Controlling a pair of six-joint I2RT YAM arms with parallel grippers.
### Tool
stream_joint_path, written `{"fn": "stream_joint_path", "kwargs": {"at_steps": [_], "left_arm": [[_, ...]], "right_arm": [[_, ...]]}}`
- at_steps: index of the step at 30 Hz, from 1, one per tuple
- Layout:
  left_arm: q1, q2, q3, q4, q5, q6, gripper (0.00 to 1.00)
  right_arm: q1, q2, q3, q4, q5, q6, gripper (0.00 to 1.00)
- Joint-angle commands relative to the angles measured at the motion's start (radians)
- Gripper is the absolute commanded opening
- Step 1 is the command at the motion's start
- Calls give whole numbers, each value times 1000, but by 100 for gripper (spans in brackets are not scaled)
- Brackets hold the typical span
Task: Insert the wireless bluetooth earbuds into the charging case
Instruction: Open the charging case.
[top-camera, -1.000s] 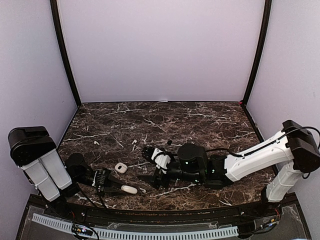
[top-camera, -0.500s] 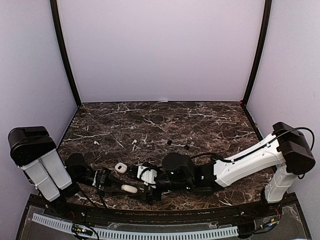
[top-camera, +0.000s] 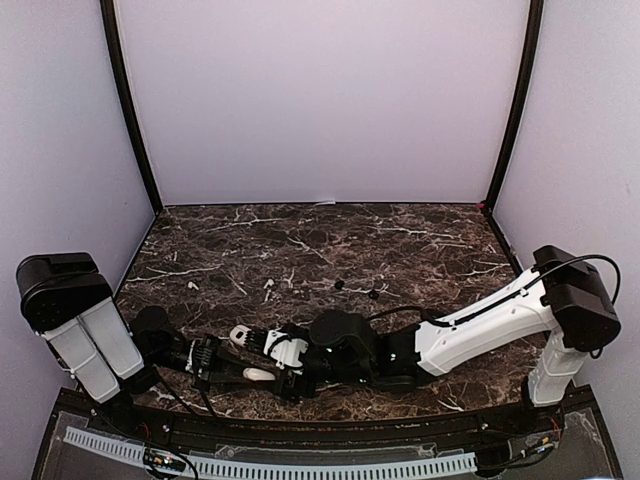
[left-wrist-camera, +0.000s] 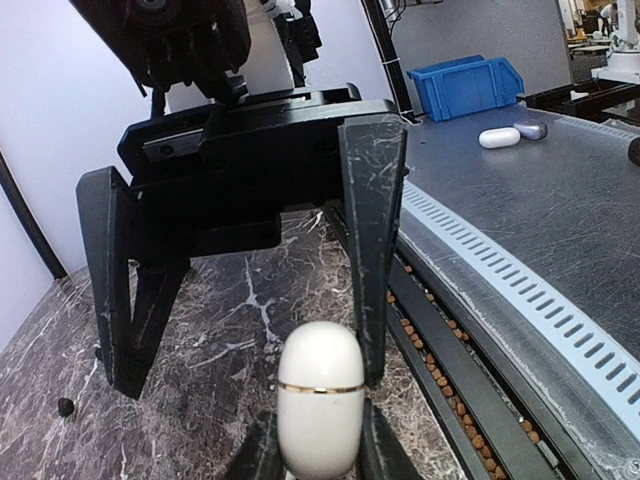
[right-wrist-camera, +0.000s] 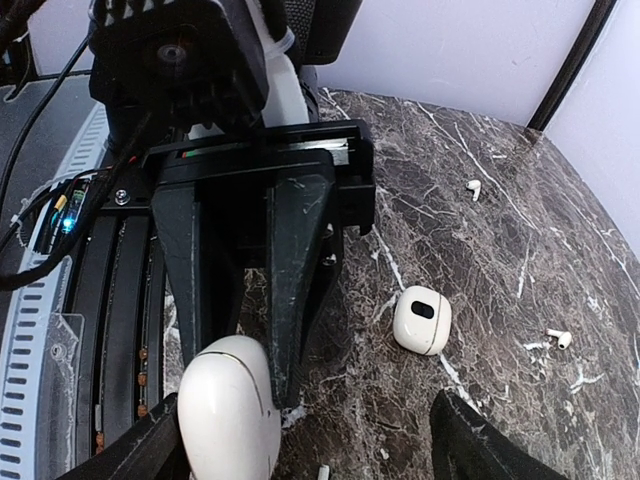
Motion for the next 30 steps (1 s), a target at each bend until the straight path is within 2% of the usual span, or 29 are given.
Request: {"fn": "stream_joint_path", "kwargs": {"at_steps": [1, 6, 13, 15, 20, 30], "left_arm": [[-2, -8, 1, 214, 45, 1, 0], [-2, -6, 1, 214, 50, 2, 0], [-3, -5, 3, 214, 53, 2, 0], [-3, -3, 3, 213, 53, 2, 0], [-3, -3, 3, 214, 50, 1, 0], [-3, 0, 6, 214, 48, -13, 0]], "right_arm": [[-4, -36, 2, 22, 77, -8, 79], [-15, -52, -10, 26, 88, 5, 71], [-30, -83, -37, 34, 66, 13, 43], [-32, -87, -39, 32, 59, 13, 39], [-34, -81, -34, 25, 35, 11, 35], [-38, -81, -36, 22, 79, 23, 35]]}}
